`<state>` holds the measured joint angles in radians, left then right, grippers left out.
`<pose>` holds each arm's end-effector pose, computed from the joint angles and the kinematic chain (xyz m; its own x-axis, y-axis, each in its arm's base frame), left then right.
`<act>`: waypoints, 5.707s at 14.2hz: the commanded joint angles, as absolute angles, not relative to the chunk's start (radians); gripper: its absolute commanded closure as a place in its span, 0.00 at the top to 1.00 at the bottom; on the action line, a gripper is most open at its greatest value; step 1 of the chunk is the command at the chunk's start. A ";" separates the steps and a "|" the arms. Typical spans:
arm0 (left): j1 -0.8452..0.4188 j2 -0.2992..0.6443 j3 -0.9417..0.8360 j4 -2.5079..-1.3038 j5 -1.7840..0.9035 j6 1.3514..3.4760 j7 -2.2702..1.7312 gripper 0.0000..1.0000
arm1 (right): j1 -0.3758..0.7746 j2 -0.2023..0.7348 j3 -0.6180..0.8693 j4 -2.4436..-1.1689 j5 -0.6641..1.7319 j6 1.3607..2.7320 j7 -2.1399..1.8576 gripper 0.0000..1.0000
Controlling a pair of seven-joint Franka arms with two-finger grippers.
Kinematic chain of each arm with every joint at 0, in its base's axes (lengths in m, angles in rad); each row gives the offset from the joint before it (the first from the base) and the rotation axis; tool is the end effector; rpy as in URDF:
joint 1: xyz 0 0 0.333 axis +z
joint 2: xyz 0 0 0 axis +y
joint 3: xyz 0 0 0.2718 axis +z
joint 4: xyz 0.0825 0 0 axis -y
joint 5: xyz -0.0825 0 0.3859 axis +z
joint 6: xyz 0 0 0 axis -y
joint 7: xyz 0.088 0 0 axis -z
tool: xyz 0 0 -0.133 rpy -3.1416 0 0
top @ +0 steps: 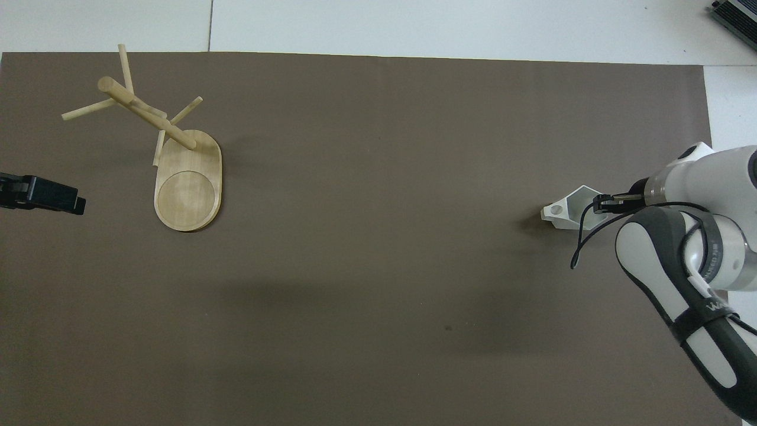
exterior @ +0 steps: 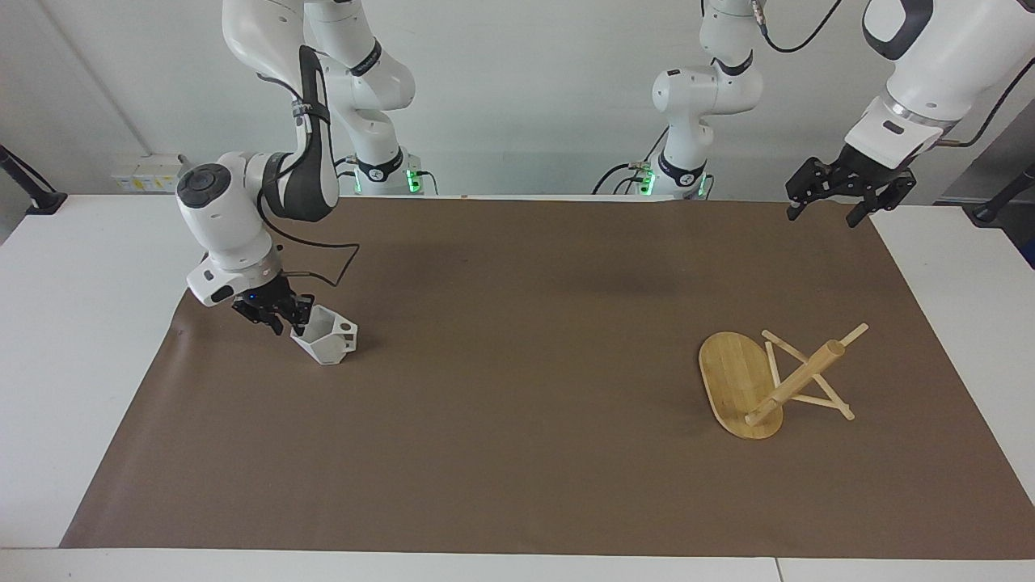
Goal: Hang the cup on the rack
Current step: 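Reach the right gripper to the white cup and close on it, then lift the white cup with the right gripper and raise it up, then carry the cup toward center with the right gripper while the left gripper approaches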
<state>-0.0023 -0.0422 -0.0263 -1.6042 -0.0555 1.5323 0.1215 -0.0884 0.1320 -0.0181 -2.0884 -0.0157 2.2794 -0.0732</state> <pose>0.5397 -0.0232 0.5586 0.9882 -0.1514 -0.0228 -0.1499 -0.9870 0.0576 0.5671 -0.0613 0.2963 0.9981 -0.0226 0.0577 -0.0238 -0.9995 0.0192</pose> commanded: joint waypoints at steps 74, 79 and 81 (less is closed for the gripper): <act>-0.146 -0.261 -0.055 -2.074 -1.069 1.836 -1.442 1.00 | 0.100 -0.094 0.307 -1.796 0.862 2.082 0.545 0.00; -0.132 -0.245 -0.054 -2.083 -1.161 1.899 -1.532 1.00 | 0.124 -0.094 0.308 -1.807 0.862 2.082 0.551 0.00; -0.144 -0.236 -0.055 -2.083 -1.186 1.930 -1.534 1.00 | 0.124 -0.094 0.308 -1.809 0.864 2.082 0.551 0.00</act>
<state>-0.1295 -0.2237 -0.0569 -2.0588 -1.1510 1.8904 -1.5122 0.1244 -0.0662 0.3099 -1.7800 0.8364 2.0657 0.5398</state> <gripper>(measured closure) 0.000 0.960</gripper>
